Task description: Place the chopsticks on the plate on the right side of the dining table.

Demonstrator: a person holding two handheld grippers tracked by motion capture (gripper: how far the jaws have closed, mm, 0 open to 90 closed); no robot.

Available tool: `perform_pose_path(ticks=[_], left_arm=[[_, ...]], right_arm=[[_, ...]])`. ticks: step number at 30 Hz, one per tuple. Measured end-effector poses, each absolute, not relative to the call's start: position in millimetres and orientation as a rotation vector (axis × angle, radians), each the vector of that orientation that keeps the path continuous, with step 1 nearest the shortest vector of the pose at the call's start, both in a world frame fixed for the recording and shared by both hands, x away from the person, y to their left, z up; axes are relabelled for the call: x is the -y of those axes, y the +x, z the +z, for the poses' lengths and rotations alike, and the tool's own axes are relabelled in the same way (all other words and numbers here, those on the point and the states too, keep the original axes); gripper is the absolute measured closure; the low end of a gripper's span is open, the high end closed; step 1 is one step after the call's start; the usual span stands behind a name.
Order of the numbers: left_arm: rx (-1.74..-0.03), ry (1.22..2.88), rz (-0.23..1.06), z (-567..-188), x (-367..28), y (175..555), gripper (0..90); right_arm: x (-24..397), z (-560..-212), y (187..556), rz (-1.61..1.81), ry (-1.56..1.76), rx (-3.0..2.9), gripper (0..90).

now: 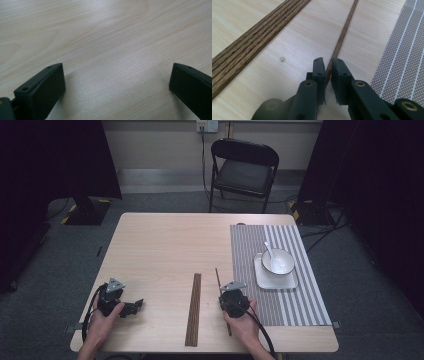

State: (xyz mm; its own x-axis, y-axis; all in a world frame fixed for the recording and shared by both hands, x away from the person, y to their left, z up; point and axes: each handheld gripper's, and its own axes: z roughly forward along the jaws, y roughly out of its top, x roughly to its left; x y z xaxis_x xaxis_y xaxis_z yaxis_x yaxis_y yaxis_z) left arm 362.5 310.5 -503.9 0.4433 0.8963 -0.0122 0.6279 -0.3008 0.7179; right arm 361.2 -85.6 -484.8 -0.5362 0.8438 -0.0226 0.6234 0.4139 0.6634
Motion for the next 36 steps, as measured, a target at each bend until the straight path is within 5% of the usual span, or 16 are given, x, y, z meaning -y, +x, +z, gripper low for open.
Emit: perform_pose_path(ticks=[21, 33, 36], left_arm=[[-1.273, 2.039, 0.524, -504, -310, 363, 0.0], [-1.273, 2.039, 0.523, -504, -311, 363, 0.0], [-1.269, 2.044, 0.524, -504, -311, 363, 0.0]], right_arm=[[115, -481, 376, 0.876, 1.352, -2.313, 85.0], [120, -482, 361, 0.840, 1.292, -2.328, 69.8], [124, -482, 355, 0.854, 1.285, -2.333, 71.9]])
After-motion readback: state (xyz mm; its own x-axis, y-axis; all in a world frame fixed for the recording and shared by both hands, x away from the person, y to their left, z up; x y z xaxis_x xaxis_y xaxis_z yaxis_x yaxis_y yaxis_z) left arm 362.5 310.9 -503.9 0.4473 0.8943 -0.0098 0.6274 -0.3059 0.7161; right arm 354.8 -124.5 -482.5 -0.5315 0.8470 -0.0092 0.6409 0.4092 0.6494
